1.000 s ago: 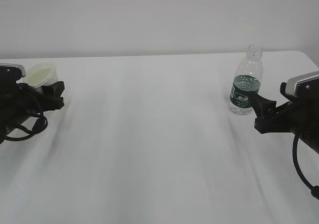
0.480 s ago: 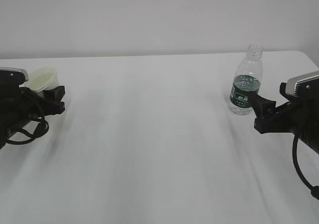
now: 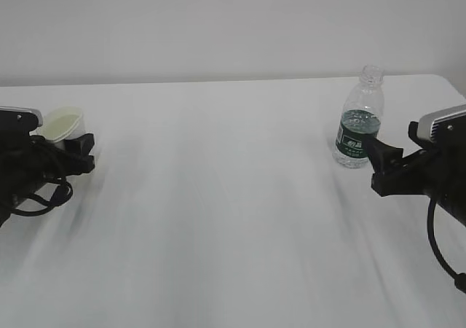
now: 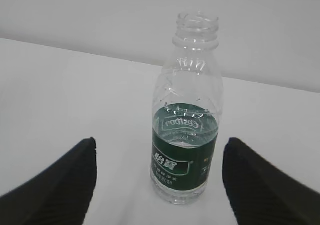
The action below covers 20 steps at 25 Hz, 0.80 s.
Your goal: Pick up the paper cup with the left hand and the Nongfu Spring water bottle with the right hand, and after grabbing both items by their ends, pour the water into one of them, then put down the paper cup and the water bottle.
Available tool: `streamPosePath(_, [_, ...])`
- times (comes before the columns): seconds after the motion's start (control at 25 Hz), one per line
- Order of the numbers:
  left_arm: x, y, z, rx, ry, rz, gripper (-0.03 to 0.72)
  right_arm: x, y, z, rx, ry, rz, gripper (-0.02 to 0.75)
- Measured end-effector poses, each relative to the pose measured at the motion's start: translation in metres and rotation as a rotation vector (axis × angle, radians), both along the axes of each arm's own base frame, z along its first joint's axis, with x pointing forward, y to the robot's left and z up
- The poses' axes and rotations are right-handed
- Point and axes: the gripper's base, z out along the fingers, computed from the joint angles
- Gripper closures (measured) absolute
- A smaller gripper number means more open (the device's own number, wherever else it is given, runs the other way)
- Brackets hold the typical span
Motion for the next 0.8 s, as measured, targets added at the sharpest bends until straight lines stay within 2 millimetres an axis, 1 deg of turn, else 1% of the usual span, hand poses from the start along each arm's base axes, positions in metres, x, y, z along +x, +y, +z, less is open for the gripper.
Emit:
streamPosePath(0.32, [0.0, 0.002, 0.0, 0.001, 0.0, 0.022, 0.234, -0.011, -0.001, -0.007, -0.006, 0.042, 0.001, 0.145])
streamPosePath(0.64, [0.0, 0.002, -0.001, 0.009, 0.001, 0.026, 0.234, -0.012, -0.002, -0.008, -0.004, 0.046, 0.001, 0.145])
streamPosePath(0.8, [0.0, 0.003, -0.005, 0.01, 0.012, 0.027, 0.234, -0.012, -0.002, -0.008, -0.002, 0.046, 0.001, 0.145])
